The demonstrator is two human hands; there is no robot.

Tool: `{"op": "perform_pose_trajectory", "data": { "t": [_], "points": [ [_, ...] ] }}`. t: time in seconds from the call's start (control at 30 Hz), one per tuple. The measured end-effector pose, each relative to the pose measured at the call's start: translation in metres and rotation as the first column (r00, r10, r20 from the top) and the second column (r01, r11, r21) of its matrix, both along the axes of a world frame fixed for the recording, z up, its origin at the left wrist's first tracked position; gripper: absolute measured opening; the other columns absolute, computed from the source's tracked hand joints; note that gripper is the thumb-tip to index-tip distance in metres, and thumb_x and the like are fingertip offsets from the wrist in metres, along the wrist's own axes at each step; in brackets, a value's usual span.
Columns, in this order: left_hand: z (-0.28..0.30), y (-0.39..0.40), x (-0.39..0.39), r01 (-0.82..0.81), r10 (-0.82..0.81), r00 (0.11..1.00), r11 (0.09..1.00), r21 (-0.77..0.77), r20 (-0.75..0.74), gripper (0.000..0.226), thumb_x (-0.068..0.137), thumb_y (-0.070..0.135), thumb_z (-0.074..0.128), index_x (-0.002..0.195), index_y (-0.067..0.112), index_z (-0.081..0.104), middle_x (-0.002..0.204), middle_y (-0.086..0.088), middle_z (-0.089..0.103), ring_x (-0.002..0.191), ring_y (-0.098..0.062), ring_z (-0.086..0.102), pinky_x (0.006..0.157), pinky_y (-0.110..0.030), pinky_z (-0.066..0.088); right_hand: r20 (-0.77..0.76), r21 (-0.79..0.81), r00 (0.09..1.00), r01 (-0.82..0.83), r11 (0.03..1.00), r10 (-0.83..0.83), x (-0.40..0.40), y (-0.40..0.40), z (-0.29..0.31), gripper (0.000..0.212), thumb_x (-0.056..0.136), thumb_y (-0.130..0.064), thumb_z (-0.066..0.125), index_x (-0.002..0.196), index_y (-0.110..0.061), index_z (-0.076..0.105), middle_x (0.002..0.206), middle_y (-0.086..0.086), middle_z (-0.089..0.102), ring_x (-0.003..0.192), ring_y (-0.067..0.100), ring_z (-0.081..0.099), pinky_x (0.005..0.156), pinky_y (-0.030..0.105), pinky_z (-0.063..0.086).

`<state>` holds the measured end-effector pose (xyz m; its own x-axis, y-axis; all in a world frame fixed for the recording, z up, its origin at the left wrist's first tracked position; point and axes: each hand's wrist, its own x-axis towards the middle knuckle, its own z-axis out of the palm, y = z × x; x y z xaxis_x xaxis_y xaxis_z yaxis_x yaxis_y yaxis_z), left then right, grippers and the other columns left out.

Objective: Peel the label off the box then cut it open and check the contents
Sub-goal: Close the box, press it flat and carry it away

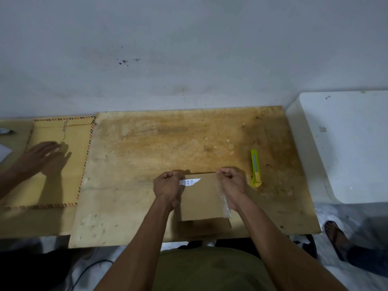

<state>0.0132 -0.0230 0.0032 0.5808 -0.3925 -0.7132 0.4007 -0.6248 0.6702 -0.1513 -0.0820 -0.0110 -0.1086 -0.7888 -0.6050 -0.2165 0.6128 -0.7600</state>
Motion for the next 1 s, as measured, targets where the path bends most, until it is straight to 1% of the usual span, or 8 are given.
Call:
{"op": "perform_pose_trajectory", "data": {
  "t": [0.13, 0.23, 0.37, 0.53, 0.73, 0.8, 0.9, 1.0],
  "points": [
    [0.003, 0.000, 0.001, -0.017, 0.019, 0.999, 0.998, 0.064, -0.036, 0.006, 0.080, 0.009, 0.074, 0.080, 0.004, 0.071, 0.079, -0.014, 0.073, 0.069, -0.029, 0.069, 0.057, -0.039, 0.057, -0.044, 0.001, 0.998, 0.043, 0.999, -0.043, 0.003, 0.000, 0.006, 0.005, 0.088, -0.014, 0.068, 0.092, -0.017, 0.069, 0.078, -0.006, 0.067, 0.070, 0.009, 0.060, 0.053, 0.015, 0.044],
    [0.007, 0.003, 0.004, -0.036, 0.044, 0.995, 0.996, 0.085, -0.094, 0.011, 0.078, 0.008, 0.074, 0.078, -0.002, 0.069, 0.075, -0.020, 0.073, 0.069, -0.037, 0.069, 0.069, -0.056, 0.059, -0.032, 0.016, 0.996, 0.088, 0.996, -0.088, 0.006, 0.003, 0.007, 0.008, 0.087, -0.022, 0.072, 0.092, -0.017, 0.068, 0.075, -0.007, 0.066, 0.067, 0.007, 0.059, 0.053, 0.014, 0.044],
    [0.010, 0.005, 0.003, -0.080, 0.087, 0.987, 0.995, 0.061, -0.133, 0.012, 0.081, 0.004, 0.071, 0.074, -0.005, 0.067, 0.060, -0.014, 0.068, 0.061, -0.031, 0.062, 0.065, -0.039, 0.048, -0.016, 0.001, 0.995, 0.102, 0.995, -0.102, 0.006, 0.005, 0.006, 0.013, 0.086, -0.025, 0.074, 0.094, -0.016, 0.069, 0.077, -0.009, 0.066, 0.071, 0.005, 0.061, 0.058, 0.013, 0.044],
    [0.007, 0.006, 0.000, -0.053, 0.060, 0.992, 0.997, 0.061, -0.113, 0.011, 0.081, 0.006, 0.073, 0.087, -0.003, 0.071, 0.083, -0.018, 0.072, 0.073, -0.031, 0.069, 0.059, -0.033, 0.054, -0.033, -0.074, 0.997, 0.066, 0.995, -0.068, 0.006, 0.012, 0.007, 0.014, 0.086, -0.017, 0.074, 0.097, -0.009, 0.071, 0.076, -0.009, 0.066, 0.069, 0.004, 0.061, 0.053, 0.001, 0.043],
    [0.005, 0.024, -0.008, -0.007, 0.012, 0.999, 0.988, 0.157, -0.031, 0.019, 0.066, 0.019, 0.075, 0.072, 0.001, 0.072, 0.073, -0.016, 0.073, 0.064, -0.031, 0.067, 0.053, -0.029, 0.047, -0.068, -0.106, 0.998, 0.007, 0.994, -0.014, -0.002, 0.026, 0.007, 0.015, 0.084, -0.005, 0.073, 0.099, -0.003, 0.072, 0.073, -0.009, 0.064, 0.065, -0.001, 0.056, 0.055, 0.000, 0.041],
    [0.002, 0.028, -0.009, 0.037, -0.036, 0.999, 0.986, 0.160, -0.006, 0.016, 0.066, 0.018, 0.076, 0.073, 0.004, 0.072, 0.076, -0.016, 0.073, 0.068, -0.030, 0.067, 0.056, -0.031, 0.049, -0.084, -0.113, 0.996, -0.025, 0.993, 0.016, -0.004, 0.030, 0.010, 0.017, 0.085, -0.004, 0.072, 0.102, -0.005, 0.072, 0.073, -0.010, 0.063, 0.066, 0.001, 0.057, 0.054, -0.001, 0.040],
    [-0.005, 0.033, -0.010, 0.124, -0.136, 0.989, 0.976, 0.178, 0.055, 0.010, 0.071, 0.015, 0.078, 0.072, 0.015, 0.068, 0.085, -0.011, 0.073, 0.079, -0.028, 0.068, 0.075, -0.040, 0.059, -0.140, -0.142, 0.986, -0.114, 0.983, 0.094, -0.009, 0.037, 0.012, 0.020, 0.088, -0.004, 0.067, 0.108, -0.002, 0.071, 0.071, -0.005, 0.061, 0.058, -0.006, 0.057, 0.052, -0.002, 0.037],
    [-0.007, 0.037, -0.013, 0.188, -0.225, 0.961, 0.958, 0.215, 0.160, 0.006, 0.081, 0.018, 0.073, 0.086, 0.016, 0.070, 0.095, -0.011, 0.075, 0.084, -0.026, 0.067, 0.081, -0.036, 0.058, -0.235, -0.210, 0.955, -0.233, 0.949, 0.183, -0.010, 0.045, 0.013, 0.024, 0.091, -0.004, 0.064, 0.114, 0.002, 0.068, 0.088, 0.017, 0.070, 0.059, -0.003, 0.049, 0.054, -0.004, 0.033]
  ]
}}
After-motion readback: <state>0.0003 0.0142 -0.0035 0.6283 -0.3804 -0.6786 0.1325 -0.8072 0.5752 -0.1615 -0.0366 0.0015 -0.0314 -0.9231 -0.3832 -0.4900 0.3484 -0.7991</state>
